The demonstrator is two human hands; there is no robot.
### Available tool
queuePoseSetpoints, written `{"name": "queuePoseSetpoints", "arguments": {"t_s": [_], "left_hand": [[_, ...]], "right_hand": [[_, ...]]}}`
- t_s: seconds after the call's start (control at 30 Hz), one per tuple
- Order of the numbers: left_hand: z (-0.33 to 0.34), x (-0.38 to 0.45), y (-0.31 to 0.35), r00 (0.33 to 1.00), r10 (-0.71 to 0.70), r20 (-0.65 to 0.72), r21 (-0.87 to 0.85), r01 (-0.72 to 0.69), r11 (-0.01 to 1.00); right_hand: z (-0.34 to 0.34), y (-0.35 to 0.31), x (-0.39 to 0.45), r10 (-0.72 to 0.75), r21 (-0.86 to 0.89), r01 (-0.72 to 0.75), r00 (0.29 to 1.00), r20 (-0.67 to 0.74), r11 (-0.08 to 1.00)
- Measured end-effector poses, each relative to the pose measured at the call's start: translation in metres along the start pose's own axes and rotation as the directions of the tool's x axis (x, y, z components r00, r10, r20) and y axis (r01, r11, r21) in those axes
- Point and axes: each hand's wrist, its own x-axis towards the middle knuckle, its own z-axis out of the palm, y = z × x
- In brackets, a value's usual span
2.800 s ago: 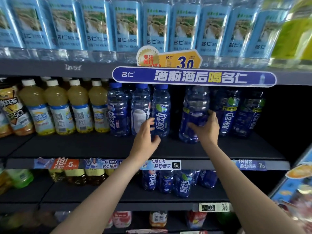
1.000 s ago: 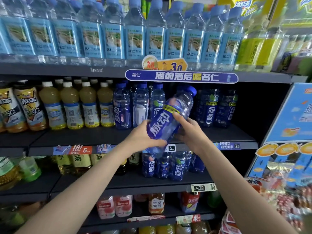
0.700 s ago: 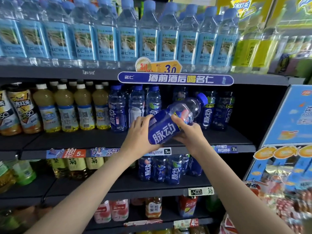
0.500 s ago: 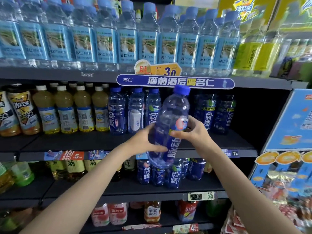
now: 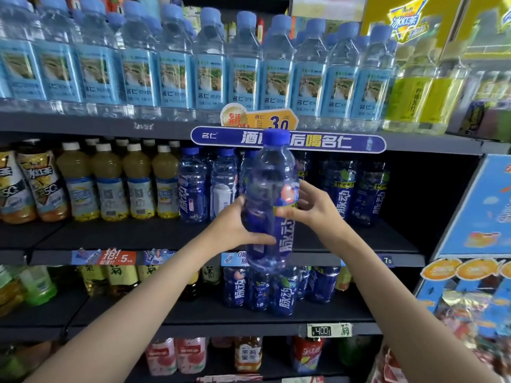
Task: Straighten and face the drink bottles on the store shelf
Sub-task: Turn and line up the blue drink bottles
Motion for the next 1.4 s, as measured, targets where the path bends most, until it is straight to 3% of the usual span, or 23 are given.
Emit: {"name": "queuePoseSetpoints", "arguments": {"t_s": [0.17, 0.37, 0.47, 0.6, 0.83, 1.0, 1.4], "left_hand": [[-0.005, -0.003, 0.002, 0.974, -0.123, 0.191, -0.121, 0.148, 0.982], [-0.007, -0.010, 0.002, 0.923, -0.195, 0.332, -0.137, 0.252, 0.958], [-0.008, -0.015, 0.011, 0.909, -0.256, 0.329, -0.222, 0.338, 0.914], [-0.007, -0.021, 0.020, 0.888, -0.216, 0.407, -0.305, 0.355, 0.884], [-0.011, -0.020, 0.027, 0.913, -0.258, 0.317, -0.333, 0.362, 0.871], [-0.016, -0.024, 0.025, 0.915, -0.243, 0.322, -0.338, 0.351, 0.873], [-0.016, -0.016, 0.017, 0.908, -0.192, 0.372, -0.351, 0.330, 0.876]], "right_hand": [[0.002, 0.005, -0.011, 0.174, 0.138, -0.169, 0.985, -0.018, 0.976], [0.009, 0.007, -0.022, 0.318, 0.280, -0.287, 0.946, -0.069, 0.916], [0.012, 0.009, -0.017, 0.488, 0.411, -0.403, 0.864, -0.125, 0.818], [0.017, 0.007, -0.011, 0.629, 0.471, -0.496, 0.757, -0.176, 0.729], [0.020, -0.007, -0.020, 0.583, 0.357, -0.550, 0.812, 0.015, 0.756], [0.025, -0.013, -0.022, 0.514, 0.183, -0.513, 0.857, 0.049, 0.838], [0.022, 0.007, -0.018, 0.428, 0.247, -0.420, 0.903, 0.025, 0.873]]}}
